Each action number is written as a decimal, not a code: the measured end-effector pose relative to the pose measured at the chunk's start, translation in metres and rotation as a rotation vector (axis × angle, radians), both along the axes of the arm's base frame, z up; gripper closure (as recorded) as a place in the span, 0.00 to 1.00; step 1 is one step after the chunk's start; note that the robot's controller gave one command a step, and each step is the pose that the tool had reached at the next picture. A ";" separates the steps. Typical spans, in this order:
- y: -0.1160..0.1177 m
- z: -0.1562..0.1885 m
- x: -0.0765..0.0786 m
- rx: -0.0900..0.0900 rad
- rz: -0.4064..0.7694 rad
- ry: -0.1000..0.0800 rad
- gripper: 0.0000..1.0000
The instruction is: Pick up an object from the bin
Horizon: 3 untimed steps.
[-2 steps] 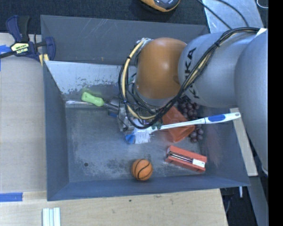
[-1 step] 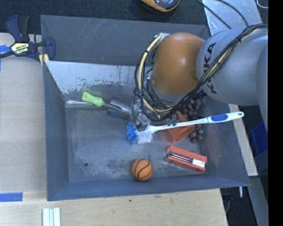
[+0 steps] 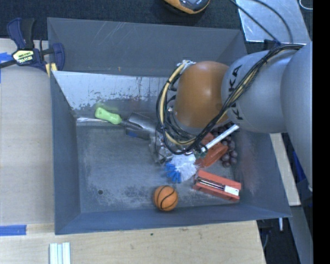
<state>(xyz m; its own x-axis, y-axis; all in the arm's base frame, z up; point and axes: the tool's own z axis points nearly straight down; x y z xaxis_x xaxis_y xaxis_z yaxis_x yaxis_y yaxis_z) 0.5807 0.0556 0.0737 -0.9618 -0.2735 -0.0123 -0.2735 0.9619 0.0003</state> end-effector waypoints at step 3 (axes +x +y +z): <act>-0.007 0.023 -0.003 0.000 -0.172 -0.002 1.00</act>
Offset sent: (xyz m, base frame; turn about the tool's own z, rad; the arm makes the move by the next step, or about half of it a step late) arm 0.0000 0.0000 0.0000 0.0000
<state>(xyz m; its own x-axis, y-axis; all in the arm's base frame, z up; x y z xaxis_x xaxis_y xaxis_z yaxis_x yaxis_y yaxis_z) 0.5774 0.0482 0.0965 -0.9944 -0.1044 -0.0139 -0.1044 0.9945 0.0003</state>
